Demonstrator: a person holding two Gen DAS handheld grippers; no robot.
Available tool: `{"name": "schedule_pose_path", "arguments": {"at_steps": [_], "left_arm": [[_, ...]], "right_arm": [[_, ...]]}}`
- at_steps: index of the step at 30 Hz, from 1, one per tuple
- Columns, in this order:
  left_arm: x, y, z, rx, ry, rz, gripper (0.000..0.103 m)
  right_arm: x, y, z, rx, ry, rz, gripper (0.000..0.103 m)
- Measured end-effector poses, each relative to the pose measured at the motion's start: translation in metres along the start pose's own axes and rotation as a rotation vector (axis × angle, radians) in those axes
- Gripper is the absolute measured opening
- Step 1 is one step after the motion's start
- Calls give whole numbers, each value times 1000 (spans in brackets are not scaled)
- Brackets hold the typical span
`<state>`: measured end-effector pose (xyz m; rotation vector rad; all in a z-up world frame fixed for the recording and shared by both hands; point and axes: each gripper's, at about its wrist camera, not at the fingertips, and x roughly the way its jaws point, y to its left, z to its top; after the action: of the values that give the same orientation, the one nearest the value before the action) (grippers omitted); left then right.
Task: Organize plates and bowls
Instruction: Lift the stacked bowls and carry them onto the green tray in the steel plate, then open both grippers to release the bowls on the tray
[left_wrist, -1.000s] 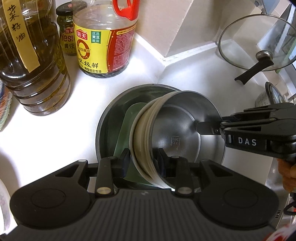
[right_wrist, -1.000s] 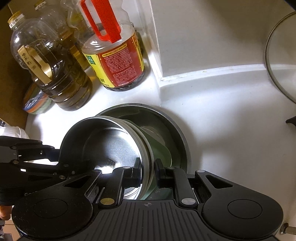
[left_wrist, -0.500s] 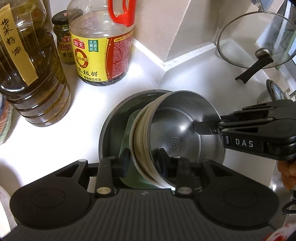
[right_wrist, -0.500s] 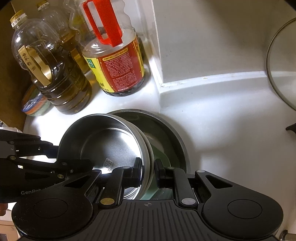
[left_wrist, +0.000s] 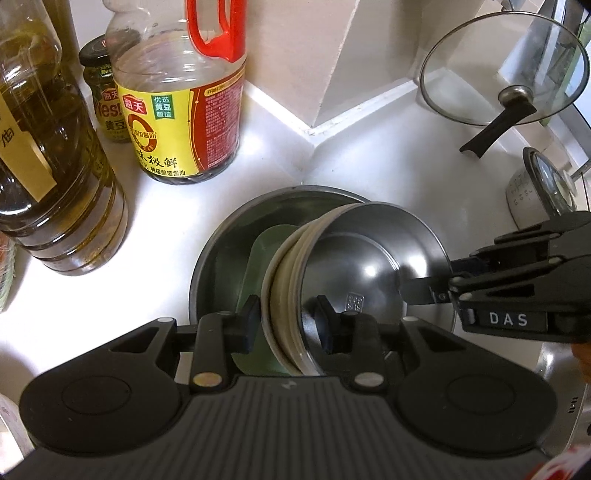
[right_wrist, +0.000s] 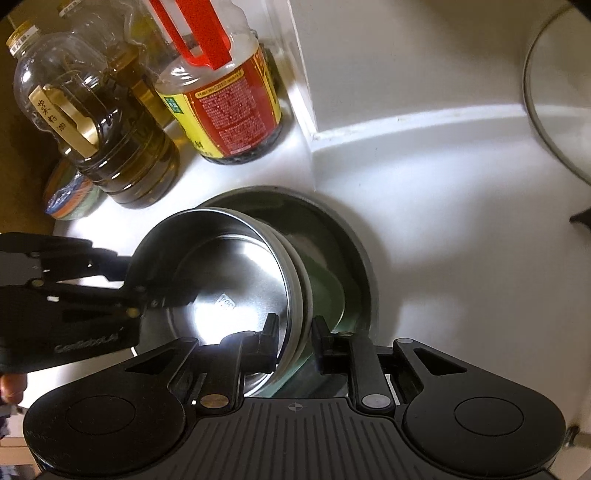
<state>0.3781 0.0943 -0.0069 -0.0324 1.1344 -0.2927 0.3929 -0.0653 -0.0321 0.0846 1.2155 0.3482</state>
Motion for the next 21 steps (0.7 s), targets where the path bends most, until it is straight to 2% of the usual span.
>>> {"name": "schedule_pose_path", "arguments": {"at_steps": [10,19,21], "left_arm": [[-4,1,-12,-10,-8,26,27],[-4,-6,-15,-9,-35,67,26],[-8,-8,-17,-6,-44,74,33]], "right_arm": [[3,5,7,-37,-22,-23,17],[-5,8,3,-25,-101,-33,17],[-11,7,1,-16,-124,-16,19]]}}
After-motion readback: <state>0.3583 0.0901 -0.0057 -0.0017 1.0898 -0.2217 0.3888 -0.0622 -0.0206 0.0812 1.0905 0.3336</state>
